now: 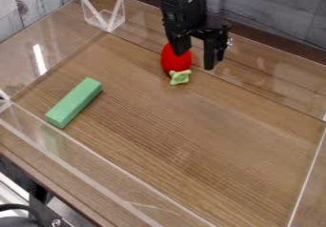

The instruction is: Move the red fruit to the left

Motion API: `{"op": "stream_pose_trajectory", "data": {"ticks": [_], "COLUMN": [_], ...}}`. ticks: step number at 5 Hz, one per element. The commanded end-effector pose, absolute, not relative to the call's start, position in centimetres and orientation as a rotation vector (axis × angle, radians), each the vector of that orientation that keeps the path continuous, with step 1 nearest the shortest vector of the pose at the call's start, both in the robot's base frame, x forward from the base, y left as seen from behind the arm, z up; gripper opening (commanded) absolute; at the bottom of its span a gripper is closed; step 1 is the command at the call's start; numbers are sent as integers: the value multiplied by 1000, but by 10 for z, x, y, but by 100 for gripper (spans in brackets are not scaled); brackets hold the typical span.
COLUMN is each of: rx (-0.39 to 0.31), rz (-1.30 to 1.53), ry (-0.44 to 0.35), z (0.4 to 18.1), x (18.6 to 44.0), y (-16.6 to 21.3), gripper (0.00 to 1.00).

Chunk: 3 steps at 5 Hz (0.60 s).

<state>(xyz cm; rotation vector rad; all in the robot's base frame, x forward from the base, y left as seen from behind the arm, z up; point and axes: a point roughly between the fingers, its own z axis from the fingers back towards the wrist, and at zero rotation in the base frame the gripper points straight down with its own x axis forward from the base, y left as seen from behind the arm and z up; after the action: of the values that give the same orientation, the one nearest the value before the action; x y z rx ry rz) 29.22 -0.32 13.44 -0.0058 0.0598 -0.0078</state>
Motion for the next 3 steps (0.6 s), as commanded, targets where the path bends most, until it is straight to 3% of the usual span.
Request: {"op": "stream_pose_trajectory", "data": {"ticks": [1,3], "rx": [4,24], "rz": [18,-15], "ry": [71,81], "z": [134,116], "x": [296,308], "y": [2,-15], "gripper": [100,100]}}
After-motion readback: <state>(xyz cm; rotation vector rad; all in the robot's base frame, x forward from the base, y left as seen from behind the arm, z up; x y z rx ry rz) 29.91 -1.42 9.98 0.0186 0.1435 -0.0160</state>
